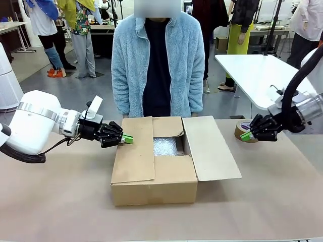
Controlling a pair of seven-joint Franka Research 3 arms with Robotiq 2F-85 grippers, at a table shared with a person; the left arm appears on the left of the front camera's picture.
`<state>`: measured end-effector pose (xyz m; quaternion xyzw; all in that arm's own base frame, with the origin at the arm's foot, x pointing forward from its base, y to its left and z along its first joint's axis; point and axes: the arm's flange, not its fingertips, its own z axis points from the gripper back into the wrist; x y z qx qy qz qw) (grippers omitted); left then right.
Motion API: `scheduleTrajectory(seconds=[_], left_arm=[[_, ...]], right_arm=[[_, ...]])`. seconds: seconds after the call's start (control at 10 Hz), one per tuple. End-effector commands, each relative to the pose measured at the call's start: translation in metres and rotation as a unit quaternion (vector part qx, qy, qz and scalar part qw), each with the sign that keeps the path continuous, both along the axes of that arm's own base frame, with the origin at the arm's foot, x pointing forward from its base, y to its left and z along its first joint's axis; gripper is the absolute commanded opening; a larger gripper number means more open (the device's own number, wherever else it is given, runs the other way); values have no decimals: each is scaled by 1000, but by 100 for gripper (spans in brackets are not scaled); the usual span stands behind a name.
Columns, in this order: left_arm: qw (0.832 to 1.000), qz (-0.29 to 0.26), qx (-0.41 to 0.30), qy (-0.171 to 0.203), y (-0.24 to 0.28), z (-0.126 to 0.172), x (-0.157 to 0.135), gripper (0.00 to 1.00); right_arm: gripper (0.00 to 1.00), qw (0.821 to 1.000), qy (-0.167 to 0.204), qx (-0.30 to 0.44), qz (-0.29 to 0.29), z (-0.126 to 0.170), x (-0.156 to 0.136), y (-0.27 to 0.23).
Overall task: Wrap the clocks to prevent damage.
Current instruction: Push the left (or right) flap of the Package Box to close it.
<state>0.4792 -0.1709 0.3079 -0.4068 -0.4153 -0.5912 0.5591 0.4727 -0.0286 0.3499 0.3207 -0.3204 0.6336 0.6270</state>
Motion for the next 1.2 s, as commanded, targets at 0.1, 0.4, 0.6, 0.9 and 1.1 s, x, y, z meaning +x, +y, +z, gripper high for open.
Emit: scheduleTrajectory(seconds=[0.1,0.4,0.6,0.9,1.1], left_arm=[[1000,-3,6,-3,-1,-2,0,0],[1000,-3,6,-3,-1,-2,0,0],[1000,-3,6,-3,-1,-2,0,0],[1000,-3,6,-3,-1,-2,0,0],[1000,-3,6,-3,-1,-2,0,0]], right_arm=[[1,998,45,38,24,-24,19,10],[1,996,73,40,37,-39,27,29],[1,993,93,46,49,-48,28,41],[1,983,128,104,84,-53,27,55],[1,972,138,157,109,-42,19,58]])
